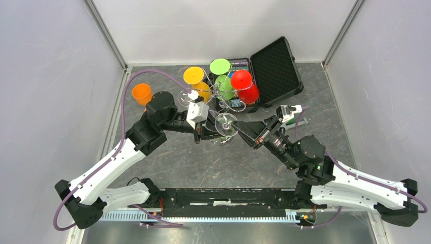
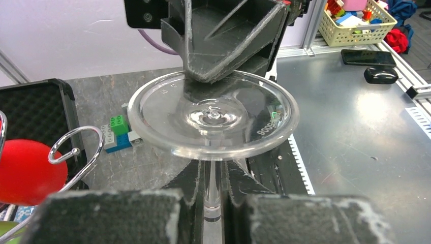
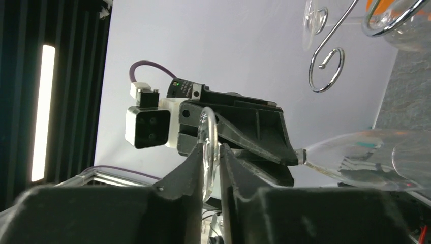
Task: Take the wine glass off the wine glass rack
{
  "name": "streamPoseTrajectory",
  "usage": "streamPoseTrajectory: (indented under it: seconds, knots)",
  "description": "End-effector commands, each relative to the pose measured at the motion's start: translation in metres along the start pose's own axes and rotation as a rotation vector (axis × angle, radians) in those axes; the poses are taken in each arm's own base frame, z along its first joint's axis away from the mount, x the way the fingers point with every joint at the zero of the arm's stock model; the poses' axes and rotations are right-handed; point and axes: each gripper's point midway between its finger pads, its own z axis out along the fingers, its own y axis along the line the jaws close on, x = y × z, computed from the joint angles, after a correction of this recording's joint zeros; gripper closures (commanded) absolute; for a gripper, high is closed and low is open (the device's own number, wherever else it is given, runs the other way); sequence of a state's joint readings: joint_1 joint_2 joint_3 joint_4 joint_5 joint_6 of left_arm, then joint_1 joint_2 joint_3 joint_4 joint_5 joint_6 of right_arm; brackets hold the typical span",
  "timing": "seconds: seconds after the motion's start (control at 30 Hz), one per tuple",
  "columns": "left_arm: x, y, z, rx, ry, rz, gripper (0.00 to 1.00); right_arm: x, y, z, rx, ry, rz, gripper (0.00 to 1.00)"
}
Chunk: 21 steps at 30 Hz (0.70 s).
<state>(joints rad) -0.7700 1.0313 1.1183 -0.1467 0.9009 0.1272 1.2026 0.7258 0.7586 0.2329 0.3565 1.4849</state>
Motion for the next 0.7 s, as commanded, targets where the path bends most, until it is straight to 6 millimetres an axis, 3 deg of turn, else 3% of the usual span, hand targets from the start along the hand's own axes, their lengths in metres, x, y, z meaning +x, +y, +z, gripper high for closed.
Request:
streamPoseTrajectory:
  seconds: [0.0, 0.07, 0.13, 0.3, 0.47, 0.57, 0.67]
  knots:
    - [-0.036, 0.005, -0.006, -0.061, -0.076, 0.067, 0.98, -0.006, 0.022, -0.005, -0.082, -0.021, -0.022, 0.58]
    - [-0.049, 0.012, -0.008, -0.113, -0.121, 0.071, 0.98, -0.010, 0.021, -0.006, -0.081, -0.041, -0.083, 0.39]
    - [-0.065, 0.020, -0.012, -0.181, -0.170, 0.077, 0.98, -0.011, 0.019, -0.006, -0.075, -0.046, -0.145, 0.28]
    - [-0.108, 0.040, -0.032, -0.361, -0.281, 0.047, 0.98, -0.014, 0.023, -0.011, -0.108, -0.053, -0.286, 0.20]
    - [-0.165, 0.063, -0.065, -0.568, -0.562, -0.127, 0.98, -0.014, 0.034, -0.020, -0.214, -0.055, -0.439, 0.09]
    - [-0.190, 0.060, -0.078, -0.549, -0.770, -0.222, 0.98, -0.007, 0.032, -0.022, -0.293, -0.046, -0.455, 0.07]
    - [-0.201, 0.064, -0.087, -0.543, -0.885, -0.337, 0.98, 0.003, 0.032, -0.015, -0.329, -0.019, -0.466, 0.07]
